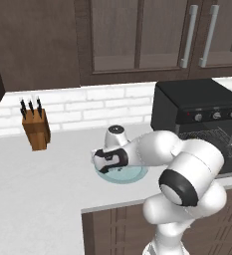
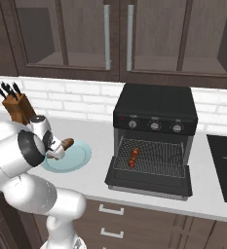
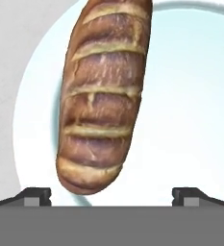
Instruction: Pick up the kebab skewer and baguette bread, and place them inside the toaster oven. Close the toaster oven door and start by setting the timer.
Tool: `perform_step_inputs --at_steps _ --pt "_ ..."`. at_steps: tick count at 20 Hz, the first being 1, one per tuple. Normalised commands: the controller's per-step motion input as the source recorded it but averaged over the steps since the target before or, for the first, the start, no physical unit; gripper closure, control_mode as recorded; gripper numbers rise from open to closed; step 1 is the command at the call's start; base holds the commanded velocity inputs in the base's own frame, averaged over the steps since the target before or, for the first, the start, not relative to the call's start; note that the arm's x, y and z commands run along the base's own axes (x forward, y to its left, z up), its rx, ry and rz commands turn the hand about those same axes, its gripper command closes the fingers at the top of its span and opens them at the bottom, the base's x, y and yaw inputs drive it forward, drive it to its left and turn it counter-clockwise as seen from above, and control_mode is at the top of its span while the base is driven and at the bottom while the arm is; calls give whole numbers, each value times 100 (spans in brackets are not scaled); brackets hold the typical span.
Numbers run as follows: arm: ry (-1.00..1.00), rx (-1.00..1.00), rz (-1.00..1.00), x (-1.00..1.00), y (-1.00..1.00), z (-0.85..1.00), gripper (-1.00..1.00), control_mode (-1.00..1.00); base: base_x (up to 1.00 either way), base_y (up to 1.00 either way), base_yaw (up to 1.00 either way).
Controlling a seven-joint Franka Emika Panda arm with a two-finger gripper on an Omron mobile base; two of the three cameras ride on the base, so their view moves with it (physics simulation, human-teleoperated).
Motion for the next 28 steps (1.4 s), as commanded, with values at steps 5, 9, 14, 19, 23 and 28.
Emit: perform_step_inputs --at_steps 5,9,14,19,23,28 --pt "1 0 0 29 18 -16 -100 -100 0 0 0" --pt "0 0 0 23 27 -11 -100 -100 0 0 0" --pt "0 0 0 17 20 -14 -100 -100 0 0 0" --pt "0 0 0 3 9 -13 100 -100 0 0 0" --pt "0 0 0 -7 -15 -1 100 -100 0 0 0" --pt "-3 4 5 -48 -49 47 100 -100 0 0 0"
